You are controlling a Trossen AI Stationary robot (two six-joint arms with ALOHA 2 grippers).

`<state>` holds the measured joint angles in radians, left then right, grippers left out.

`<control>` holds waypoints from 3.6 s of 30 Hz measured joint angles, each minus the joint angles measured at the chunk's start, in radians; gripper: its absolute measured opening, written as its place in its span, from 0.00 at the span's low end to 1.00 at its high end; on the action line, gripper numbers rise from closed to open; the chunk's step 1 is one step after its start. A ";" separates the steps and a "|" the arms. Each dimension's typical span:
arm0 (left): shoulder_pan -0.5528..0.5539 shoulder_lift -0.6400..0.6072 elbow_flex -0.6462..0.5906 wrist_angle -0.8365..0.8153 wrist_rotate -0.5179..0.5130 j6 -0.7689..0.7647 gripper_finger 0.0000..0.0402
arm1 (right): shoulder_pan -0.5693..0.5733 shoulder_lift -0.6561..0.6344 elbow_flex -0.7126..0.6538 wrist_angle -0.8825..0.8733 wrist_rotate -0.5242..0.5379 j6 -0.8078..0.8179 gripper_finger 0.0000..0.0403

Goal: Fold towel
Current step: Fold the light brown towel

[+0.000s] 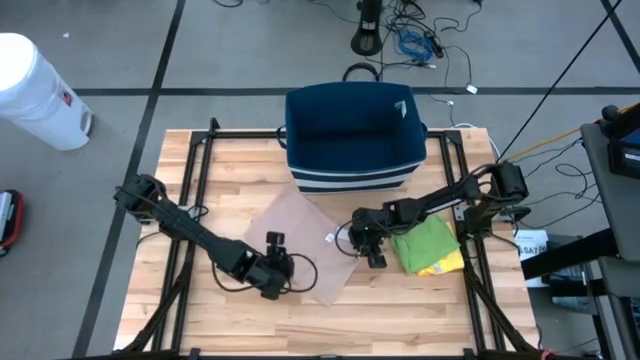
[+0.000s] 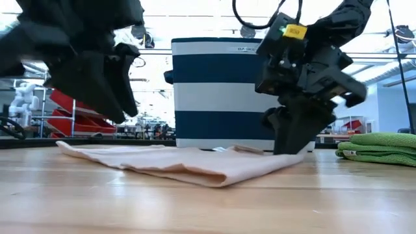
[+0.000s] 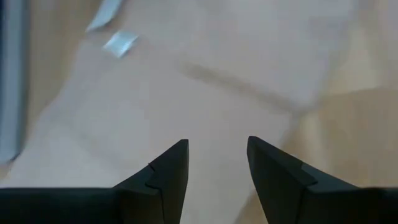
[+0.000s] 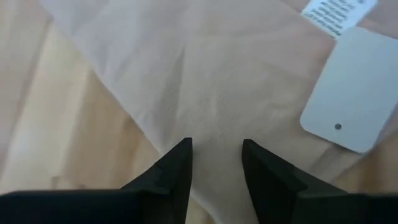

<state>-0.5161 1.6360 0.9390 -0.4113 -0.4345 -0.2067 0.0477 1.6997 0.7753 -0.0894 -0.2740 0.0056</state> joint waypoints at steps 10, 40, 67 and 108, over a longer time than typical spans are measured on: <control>0.028 0.000 -0.035 -0.141 -0.082 -0.172 0.43 | 0.108 0.000 0.000 -0.006 -0.021 0.104 0.32; 0.063 0.000 -0.181 0.131 0.109 -0.440 0.43 | -0.043 -0.183 -0.002 0.071 0.037 -0.274 0.32; 0.103 -0.002 -0.211 0.154 0.157 -0.155 0.01 | -0.215 0.057 0.104 0.229 -0.127 -0.586 0.32; 0.069 0.005 -0.101 0.016 0.172 -0.045 0.01 | -0.238 0.282 0.487 -0.272 -0.083 -0.714 0.00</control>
<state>-0.4467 1.6413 0.8380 -0.3953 -0.2621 -0.2520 -0.1907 1.9818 1.2621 -0.3615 -0.3569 -0.7082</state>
